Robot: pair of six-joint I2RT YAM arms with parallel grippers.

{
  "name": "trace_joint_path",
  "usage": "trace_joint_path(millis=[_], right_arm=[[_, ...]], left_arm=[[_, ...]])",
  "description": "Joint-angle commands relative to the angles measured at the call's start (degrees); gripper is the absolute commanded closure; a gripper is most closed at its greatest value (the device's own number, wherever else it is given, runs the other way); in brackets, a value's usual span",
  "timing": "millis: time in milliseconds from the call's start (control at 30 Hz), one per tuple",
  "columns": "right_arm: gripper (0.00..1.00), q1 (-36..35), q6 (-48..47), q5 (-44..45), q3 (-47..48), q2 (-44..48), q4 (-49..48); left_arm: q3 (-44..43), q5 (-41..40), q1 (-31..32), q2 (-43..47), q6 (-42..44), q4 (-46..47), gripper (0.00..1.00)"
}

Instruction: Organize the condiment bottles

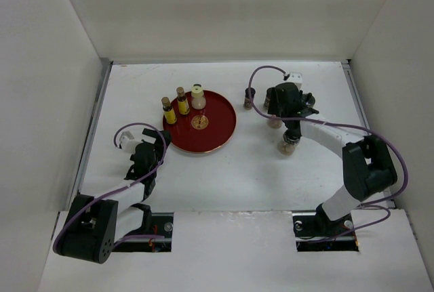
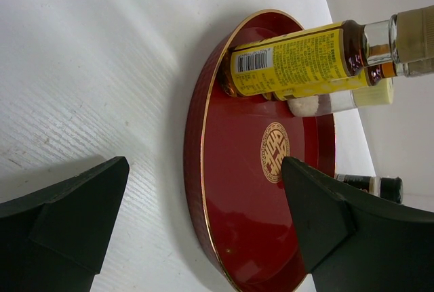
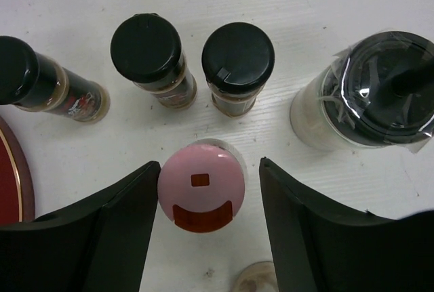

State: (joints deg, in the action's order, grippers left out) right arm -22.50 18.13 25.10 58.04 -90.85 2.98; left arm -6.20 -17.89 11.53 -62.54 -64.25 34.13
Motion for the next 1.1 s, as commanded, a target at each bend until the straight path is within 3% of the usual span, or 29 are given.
trace_joint_path(millis=[0,200,433,700,1067], right_arm=[[0.36,0.0,-0.8,-0.3,4.1,-1.5,-1.8],[0.54,-0.3,-1.1,0.9,4.8,-0.1,-1.4],[0.58,-7.0,-1.2,-0.8,8.8,6.3,-0.4],[0.6,-13.1,-0.2,-3.2,23.9,-8.5,-2.4],[0.58,-15.9,0.6,-5.6,41.0,-26.3,-3.1]], left_arm=[[-1.4,0.3,-0.3,-0.6,-0.2,2.8,0.0],[-1.3,0.0,-0.5,-0.8,-0.4,3.0,0.0],[-2.0,0.2,0.0,-3.8,-0.6,3.9,0.0],[-1.0,1.2,-0.5,-3.9,-1.4,5.9,0.0],[-0.7,1.1,-0.2,-1.9,-1.0,6.3,0.0]])
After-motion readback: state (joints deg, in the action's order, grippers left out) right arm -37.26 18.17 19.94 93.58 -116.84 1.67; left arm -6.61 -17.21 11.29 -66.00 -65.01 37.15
